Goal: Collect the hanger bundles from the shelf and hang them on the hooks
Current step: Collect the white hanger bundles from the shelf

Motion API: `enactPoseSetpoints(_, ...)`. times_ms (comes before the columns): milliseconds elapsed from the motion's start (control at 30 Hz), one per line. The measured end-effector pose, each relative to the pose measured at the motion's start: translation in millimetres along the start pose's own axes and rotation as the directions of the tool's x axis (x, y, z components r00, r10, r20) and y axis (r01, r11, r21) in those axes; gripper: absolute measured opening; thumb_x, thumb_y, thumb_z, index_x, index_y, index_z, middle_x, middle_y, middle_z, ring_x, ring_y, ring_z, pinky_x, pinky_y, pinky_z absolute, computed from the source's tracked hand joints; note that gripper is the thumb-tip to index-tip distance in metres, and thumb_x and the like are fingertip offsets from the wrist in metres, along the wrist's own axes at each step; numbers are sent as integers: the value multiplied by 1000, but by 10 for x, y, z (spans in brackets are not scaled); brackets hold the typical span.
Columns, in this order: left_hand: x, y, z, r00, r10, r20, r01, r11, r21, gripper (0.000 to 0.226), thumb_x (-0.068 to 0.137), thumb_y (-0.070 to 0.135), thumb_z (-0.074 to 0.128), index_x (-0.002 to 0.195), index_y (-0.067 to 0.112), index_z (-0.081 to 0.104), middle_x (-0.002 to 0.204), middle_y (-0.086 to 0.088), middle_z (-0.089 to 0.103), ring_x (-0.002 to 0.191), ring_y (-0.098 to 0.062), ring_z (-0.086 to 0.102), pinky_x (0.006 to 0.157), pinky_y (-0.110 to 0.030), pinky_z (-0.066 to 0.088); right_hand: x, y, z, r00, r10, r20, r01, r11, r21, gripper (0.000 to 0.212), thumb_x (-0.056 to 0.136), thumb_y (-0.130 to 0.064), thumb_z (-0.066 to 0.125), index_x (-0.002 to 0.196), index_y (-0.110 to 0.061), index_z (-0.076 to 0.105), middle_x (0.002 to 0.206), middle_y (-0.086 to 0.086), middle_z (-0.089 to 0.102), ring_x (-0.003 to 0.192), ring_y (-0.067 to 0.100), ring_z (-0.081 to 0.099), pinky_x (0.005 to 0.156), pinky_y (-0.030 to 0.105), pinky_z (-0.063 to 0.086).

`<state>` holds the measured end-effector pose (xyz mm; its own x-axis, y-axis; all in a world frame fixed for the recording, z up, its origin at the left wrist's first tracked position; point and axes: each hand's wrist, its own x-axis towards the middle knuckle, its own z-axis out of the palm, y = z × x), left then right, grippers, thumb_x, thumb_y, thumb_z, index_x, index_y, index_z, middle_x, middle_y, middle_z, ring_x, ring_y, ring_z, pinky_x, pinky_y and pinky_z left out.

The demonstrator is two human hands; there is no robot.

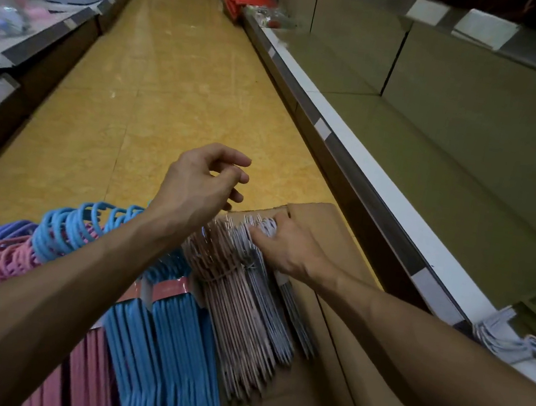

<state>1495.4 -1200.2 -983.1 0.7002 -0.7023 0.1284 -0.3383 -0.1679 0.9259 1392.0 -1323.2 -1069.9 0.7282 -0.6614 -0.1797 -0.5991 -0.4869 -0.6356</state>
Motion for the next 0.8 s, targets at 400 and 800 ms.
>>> enactPoseSetpoints(400, 16, 27, 126, 999, -25, 27, 25, 1000, 0, 19, 97, 11, 54, 103, 20, 69, 95, -1, 71, 75, -16, 72, 65, -29, 54, -269, 292, -407, 982, -51, 183, 14, 980, 196, 57, 96, -50, 55, 139, -13, 48, 118, 5, 62, 91, 16, 69, 71, 29, 61)
enactPoseSetpoints(800, -267, 326, 1100, 956, 36, 290, -42, 999, 13, 20, 99, 10, 52, 100, 21, 69, 91, -2, 71, 73, -15, 70, 67, -35, 57, -1108, 1396, -1654, 988, 51, -144, -36, 994, 106, 24, 99, -35, 56, 112, -17, 65, 103, 1, 68, 93, 17, 67, 76, 34, 58)
